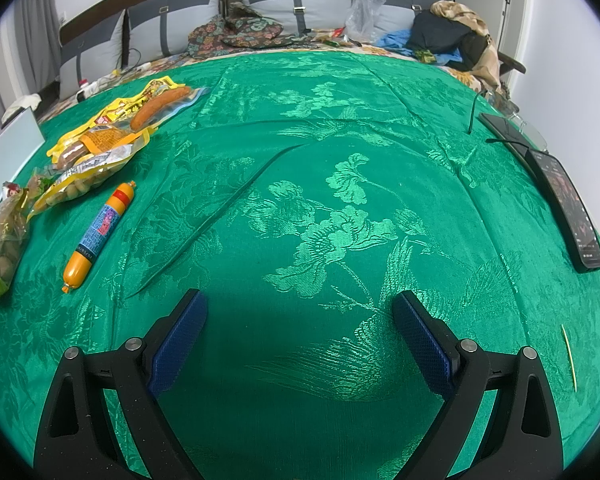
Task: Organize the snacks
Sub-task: 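Grasp the clear bag of round brown snacks with the left tool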
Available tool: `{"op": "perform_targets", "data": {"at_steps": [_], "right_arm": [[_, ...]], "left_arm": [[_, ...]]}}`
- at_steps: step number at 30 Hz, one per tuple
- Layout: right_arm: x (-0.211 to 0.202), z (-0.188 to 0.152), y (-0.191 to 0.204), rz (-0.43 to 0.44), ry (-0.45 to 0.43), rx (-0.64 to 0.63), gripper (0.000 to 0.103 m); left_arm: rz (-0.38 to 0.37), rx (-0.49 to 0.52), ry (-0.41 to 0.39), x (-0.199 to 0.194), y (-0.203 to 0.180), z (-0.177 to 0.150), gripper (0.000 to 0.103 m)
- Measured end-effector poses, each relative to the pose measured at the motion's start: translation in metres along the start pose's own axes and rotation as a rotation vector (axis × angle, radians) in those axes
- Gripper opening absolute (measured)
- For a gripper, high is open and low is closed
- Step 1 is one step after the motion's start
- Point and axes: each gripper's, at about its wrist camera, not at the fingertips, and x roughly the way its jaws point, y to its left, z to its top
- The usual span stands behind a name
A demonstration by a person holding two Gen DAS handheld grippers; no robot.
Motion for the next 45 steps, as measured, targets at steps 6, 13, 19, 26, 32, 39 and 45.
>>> {"op": "perform_targets", "data": {"at_steps": [6, 13, 19, 26, 32, 39, 45], "right_arm": [[0.000, 0.000, 0.000, -0.005, -0.001, -0.004, 0.097], [0.000, 0.000, 0.000, -0.005, -0.001, -0.004, 0.097], [0.000, 0.000, 0.000, -0.005, -0.001, -0.004, 0.097], [0.000, 0.000, 0.000, -0.005, -0.001, -0.005, 0.097], [0.000, -0.001, 0.000, -0.005, -0.001, -0.005, 0.097], [-0.002, 0.002, 0.002, 0.003, 0.046, 0.006, 0.094], [-0.018, 0.040, 0.062, 0.260, 0.163, 0.046, 0.092]], "left_arm": [[0.020, -0.029, -0.008, 0.000, 0.007, 0.000, 0.103], [0.038, -0.041, -0.014, -0.001, 0.015, -0.002, 0.103], [0.011, -0.137, -0.084, -0.017, 0.029, 0.008, 0.103], [0.088, -0.136, -0.036, 0.019, 0.000, 0.027, 0.103], [0.278, -0.095, 0.082, 0.087, -0.030, 0.041, 0.103], [0.318, -0.081, 0.026, 0.080, -0.034, 0.036, 0.059], [0.264, -0.103, -0.062, 0.033, -0.038, 0.010, 0.059]]}}
